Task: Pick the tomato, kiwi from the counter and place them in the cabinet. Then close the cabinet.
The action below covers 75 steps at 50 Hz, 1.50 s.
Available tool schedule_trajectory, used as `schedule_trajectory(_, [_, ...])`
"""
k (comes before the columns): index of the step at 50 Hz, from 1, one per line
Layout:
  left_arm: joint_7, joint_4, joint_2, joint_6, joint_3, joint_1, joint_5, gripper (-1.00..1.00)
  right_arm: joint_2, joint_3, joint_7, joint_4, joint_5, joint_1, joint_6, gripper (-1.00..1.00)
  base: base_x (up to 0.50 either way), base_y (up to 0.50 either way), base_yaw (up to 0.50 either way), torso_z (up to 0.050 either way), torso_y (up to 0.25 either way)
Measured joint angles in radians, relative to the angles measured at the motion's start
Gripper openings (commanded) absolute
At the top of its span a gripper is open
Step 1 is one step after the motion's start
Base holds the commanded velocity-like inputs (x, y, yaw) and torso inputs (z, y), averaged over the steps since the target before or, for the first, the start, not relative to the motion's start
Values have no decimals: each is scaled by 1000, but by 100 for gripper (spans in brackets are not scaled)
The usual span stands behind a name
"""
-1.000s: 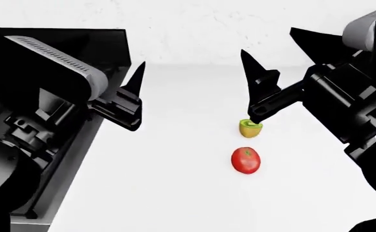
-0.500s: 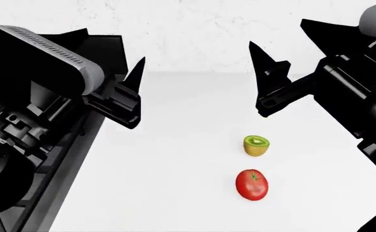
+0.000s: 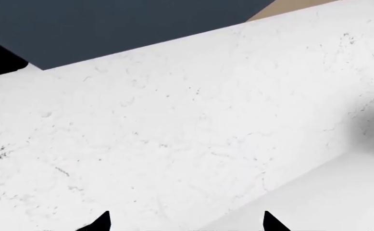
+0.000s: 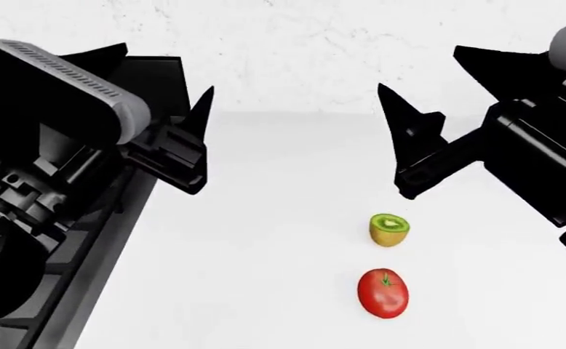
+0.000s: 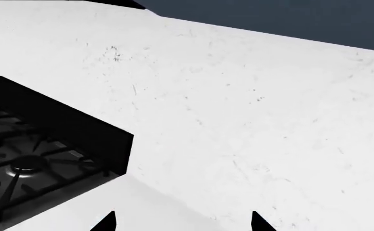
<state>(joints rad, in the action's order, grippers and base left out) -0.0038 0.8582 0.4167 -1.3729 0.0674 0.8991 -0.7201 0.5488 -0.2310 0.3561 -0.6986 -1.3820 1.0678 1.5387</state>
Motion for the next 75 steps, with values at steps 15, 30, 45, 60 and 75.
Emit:
schedule_trajectory(15, [-5,-5,14,22,0,-16,-4,100,254,45,156,13,-465,3,-32,100,0,0,0,0,0])
schedule_trajectory(30, [-20,-7,17,15,1,-14,-18,100,404,15,118,13,-650,-118,-21,100,0,0,0,0,0])
schedule_trajectory(45, [-36,-1,25,-3,8,-4,-40,100,466,138,95,10,-664,-162,-15,100,0,0,0,0,0])
schedule_trajectory(60, [-46,-1,35,11,5,-15,-48,100,453,175,43,4,-558,-254,-11,100,0,0,0,0,0])
schedule_trajectory(75, [-51,-10,44,40,-3,-34,-47,100,393,182,-115,-16,-305,-383,-19,100,0,0,0,0,0])
